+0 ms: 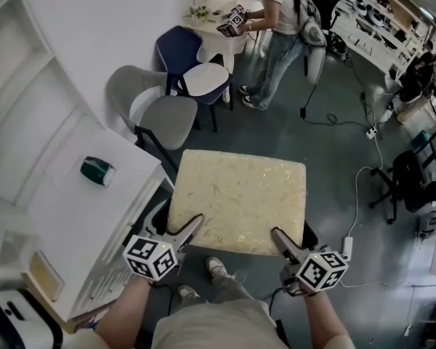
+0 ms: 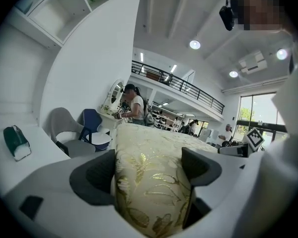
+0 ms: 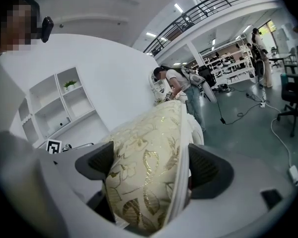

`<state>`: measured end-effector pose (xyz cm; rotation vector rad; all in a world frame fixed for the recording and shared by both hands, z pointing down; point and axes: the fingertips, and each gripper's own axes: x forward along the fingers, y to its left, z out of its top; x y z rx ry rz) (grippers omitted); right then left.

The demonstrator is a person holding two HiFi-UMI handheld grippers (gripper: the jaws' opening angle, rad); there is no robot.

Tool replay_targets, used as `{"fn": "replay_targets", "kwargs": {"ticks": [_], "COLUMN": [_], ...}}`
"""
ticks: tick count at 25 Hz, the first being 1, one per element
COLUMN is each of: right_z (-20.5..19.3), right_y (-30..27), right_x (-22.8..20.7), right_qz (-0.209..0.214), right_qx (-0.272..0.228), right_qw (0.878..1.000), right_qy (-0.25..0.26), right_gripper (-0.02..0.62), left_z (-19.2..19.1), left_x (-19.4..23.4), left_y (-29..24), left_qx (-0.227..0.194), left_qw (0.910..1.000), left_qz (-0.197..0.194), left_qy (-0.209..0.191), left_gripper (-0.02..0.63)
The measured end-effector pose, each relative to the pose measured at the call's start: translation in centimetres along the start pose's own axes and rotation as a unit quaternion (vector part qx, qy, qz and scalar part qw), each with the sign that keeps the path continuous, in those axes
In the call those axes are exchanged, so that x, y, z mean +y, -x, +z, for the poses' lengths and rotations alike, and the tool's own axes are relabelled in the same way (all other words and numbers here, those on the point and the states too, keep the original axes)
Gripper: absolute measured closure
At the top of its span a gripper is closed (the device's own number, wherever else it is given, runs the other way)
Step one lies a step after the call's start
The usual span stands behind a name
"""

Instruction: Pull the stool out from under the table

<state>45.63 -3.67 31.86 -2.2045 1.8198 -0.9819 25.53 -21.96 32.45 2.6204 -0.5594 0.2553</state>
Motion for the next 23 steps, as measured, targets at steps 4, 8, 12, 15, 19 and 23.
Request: {"fn": "replay_targets", "kwargs": {"ticks": [4,8,12,15,19,23], "right_z": [1.3,1.9,2.1,2.2,2.1,2.7], "right_y": [0.2,0.1,0.1,0.2,0.2,-0.4], "right_x": [0.1,0.4,0.4,0.4,0.6,0.4], "right_qz": [0.006,0.011,0.012,0.01,0.012,0.016], "right_qx": [-0.001,0.001,0.006,0.009,0.009,0.0], "right_qw": [1.0,1.0,1.0,1.0,1.0,1.0], "right_qy": [0.009,0.013,0.014,0.012,0.011,0.017], "right_gripper": [0.11,0.11,0.11,0.11,0.11,0.11], "left_z": [1.1,1.5,1.6,1.6,1.7,2.2], "left_x": [-0.5,-0.6,-0.7,-0.9,-0.9,-0.5], "left_y": [-0.1,0.1,0.1,0.2,0.5,0.0], "left_qx": [-0.013,-0.016,-0.016,-0.013,-0.012,-0.023], "left_qw": [0.9999,0.9998,0.9998,0.9998,0.9998,0.9996], "left_qz": [0.003,0.009,0.011,0.012,0.015,0.015], "left_qy": [0.0,0.002,0.008,0.01,0.007,0.001], "left_gripper": [0.172,0.172,0.173,0.173,0.173,0.173]}}
